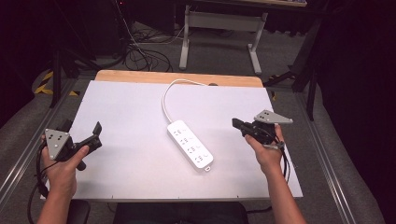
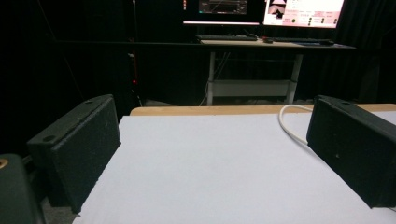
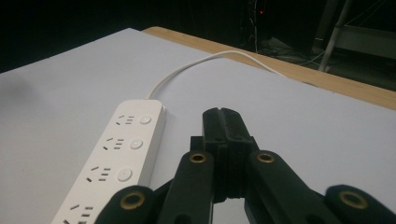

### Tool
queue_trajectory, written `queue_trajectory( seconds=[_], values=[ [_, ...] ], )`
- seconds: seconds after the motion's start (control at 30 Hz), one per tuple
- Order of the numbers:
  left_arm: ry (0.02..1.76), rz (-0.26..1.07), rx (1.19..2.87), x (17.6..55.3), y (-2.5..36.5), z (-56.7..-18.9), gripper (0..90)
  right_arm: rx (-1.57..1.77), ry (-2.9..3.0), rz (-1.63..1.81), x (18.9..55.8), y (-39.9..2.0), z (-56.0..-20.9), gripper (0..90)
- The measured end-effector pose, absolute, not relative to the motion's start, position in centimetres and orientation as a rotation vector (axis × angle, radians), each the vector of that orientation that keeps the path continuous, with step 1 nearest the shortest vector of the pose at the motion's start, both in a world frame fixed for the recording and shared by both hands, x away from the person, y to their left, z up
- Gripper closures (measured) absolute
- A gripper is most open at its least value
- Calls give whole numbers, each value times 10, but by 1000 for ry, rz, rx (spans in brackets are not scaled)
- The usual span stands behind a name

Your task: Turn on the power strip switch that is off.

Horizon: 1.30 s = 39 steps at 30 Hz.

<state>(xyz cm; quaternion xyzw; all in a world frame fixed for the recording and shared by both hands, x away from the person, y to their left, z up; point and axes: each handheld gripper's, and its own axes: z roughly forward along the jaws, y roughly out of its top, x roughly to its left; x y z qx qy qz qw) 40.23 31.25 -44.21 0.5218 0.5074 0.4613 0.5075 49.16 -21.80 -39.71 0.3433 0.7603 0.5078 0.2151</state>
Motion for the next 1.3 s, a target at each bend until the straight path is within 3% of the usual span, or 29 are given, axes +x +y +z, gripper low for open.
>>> queue_trajectory(
  seconds=[1.3],
  values=[
    [1216, 1090, 1260, 402, 313, -443, 27, 826, 2395, 1272, 503, -143, -421, 900]
  ],
)
